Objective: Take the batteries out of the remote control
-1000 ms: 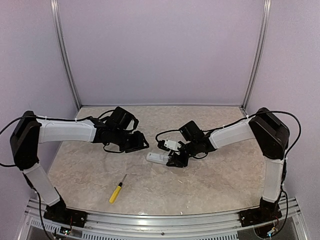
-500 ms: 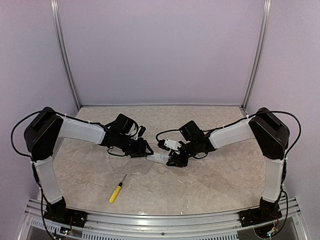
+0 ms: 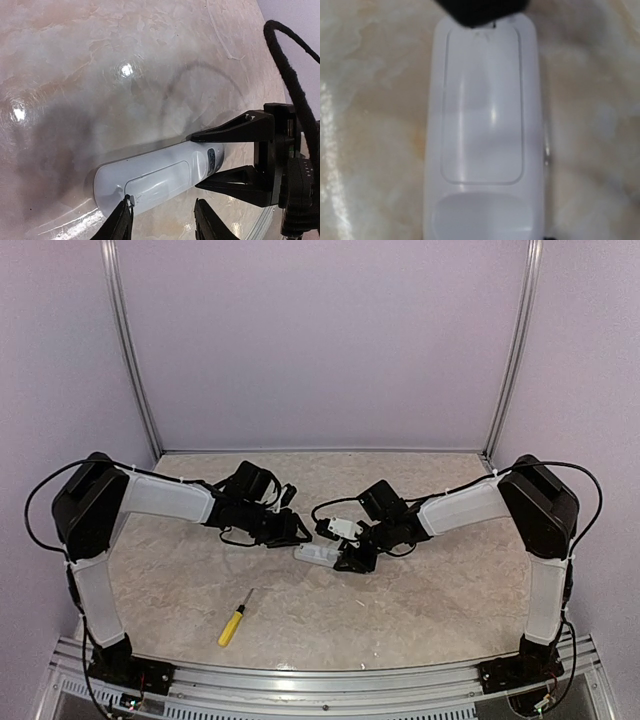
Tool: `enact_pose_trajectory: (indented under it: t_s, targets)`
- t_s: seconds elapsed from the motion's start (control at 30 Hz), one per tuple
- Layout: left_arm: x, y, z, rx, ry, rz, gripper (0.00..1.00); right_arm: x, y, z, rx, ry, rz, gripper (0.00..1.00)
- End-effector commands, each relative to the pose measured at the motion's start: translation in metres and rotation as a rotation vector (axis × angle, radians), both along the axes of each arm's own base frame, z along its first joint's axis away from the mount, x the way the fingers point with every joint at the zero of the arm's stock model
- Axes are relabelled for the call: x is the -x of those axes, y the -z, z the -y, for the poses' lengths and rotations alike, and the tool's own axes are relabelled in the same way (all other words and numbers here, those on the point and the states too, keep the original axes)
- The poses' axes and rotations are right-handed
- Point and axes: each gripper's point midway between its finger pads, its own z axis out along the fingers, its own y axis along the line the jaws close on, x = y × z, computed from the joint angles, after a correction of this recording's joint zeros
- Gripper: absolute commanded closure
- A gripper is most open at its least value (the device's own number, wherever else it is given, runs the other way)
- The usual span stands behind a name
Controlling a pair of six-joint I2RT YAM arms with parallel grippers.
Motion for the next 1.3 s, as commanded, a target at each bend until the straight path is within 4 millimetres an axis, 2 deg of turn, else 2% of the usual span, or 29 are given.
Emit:
enact_pose_trajectory:
  t_s: [0.0, 0.13, 0.53, 1.0, 1.27]
  targets:
    - [0.0016, 0.0100, -0.0013, -0.044, 0.014, -0.004, 0.58, 0.0017, 0.0011, -0.0001, 0.031, -0.007, 0.001, 0.78]
    - [0.0003, 0.0124, -0.0038, -0.064, 0.009, 0.004, 0.58, 0.0021, 0.0011, -0.0006, 0.031, -0.010, -0.001, 0.78]
    - [-0.0005, 0.0109, 0.0057, -0.063, 0.027, 0.021, 0.58, 0.0013, 0.0006, -0.0027, 0.034, -0.017, -0.001, 0.78]
    - [0.0021, 0.0143, 0.0030, -0.095, 0.024, 0.021, 0.59, 0.0012, -0.0074, -0.0041, 0.012, -0.031, 0.029, 0.81]
    - [0.0025, 0.0190, 0.0039, -0.110, 0.030, 0.018, 0.59, 0.0022, -0.0048, -0.0048, 0.019, -0.038, 0.029, 0.81]
